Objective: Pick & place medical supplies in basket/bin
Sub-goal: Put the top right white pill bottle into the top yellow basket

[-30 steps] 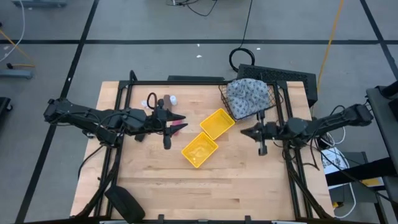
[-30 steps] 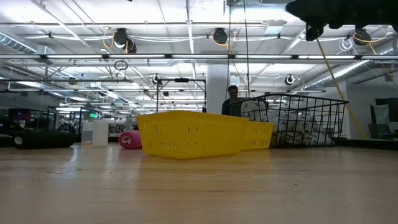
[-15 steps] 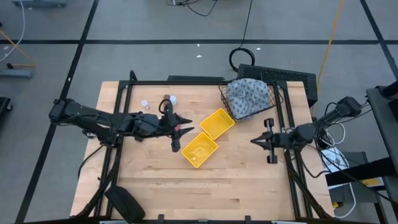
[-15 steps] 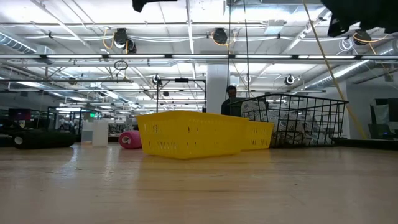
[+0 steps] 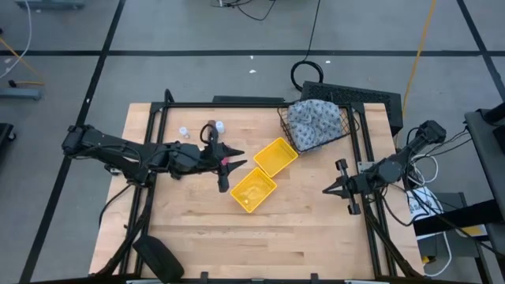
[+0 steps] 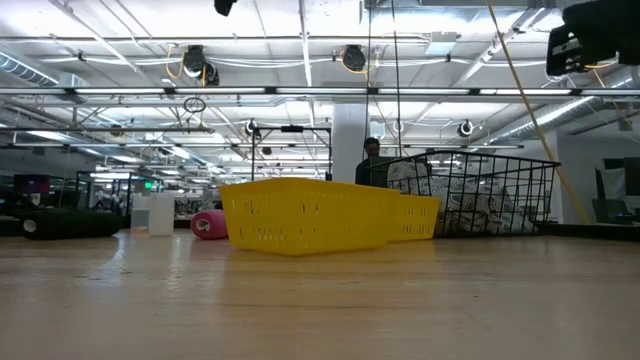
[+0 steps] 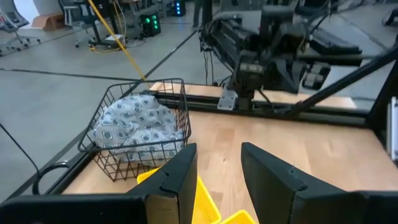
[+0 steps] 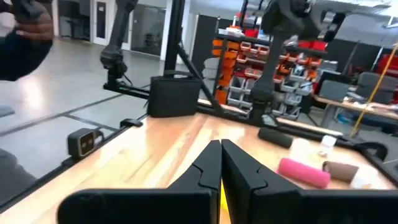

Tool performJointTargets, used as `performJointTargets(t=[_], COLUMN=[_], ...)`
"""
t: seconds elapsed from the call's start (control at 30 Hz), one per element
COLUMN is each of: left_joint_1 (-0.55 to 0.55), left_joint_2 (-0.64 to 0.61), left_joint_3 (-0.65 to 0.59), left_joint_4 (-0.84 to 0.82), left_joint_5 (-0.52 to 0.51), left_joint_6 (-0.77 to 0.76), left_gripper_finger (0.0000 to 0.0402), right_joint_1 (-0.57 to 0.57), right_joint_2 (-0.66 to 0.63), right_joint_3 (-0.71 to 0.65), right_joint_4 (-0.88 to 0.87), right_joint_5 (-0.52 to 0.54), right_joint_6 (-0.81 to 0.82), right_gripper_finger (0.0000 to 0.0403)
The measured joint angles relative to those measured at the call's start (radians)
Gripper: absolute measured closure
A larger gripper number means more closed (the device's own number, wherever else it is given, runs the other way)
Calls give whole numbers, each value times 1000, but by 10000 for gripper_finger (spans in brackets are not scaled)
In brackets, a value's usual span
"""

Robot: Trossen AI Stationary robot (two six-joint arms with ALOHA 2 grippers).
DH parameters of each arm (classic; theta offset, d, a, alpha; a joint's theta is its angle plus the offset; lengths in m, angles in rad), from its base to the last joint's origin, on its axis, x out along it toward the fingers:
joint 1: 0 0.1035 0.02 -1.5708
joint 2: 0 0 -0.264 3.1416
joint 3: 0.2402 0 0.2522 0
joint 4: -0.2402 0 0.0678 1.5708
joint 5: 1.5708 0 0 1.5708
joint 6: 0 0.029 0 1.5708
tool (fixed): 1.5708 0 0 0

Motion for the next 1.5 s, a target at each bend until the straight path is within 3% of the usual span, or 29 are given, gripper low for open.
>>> performJointTargets(t=[0.27, 0.43, 0.73, 0.9, 1.1, 1.33, 1.4, 1.5], left_joint_1=[0, 0, 0, 0, 0, 43, 103, 231], left_joint_2=[0, 0, 0, 0, 0, -56, -81, -103], left_joint_3=[0, 1, 1, 1, 1, 2, 2, 2], left_joint_4=[-5, 5, 10, 9, -28, -247, -318, -369], left_joint_5=[0, 0, -3, -55, -158, -456, -437, -286], left_joint_6=[-11, -38, -79, -98, -119, -332, -408, -454], left_gripper_finger=[268, 268, 268, 268, 268, 268, 268, 267], right_joint_1=[9, 9, 9, 9, 9, 9, 9, 9], right_joint_2=[-32, -30, -30, -30, -29, -29, -29, -29], right_joint_3=[-143, -153, -156, -157, -157, -157, -158, -158], right_joint_4=[208, 158, 45, 41, 20, 23, 23, 24], right_joint_5=[-29, -121, -121, -143, -152, -152, -152, -152], right_joint_6=[19, 36, 99, 181, 184, 189, 182, 182], right_gripper_finger=[403, 403, 403, 403, 403, 403, 403, 403])
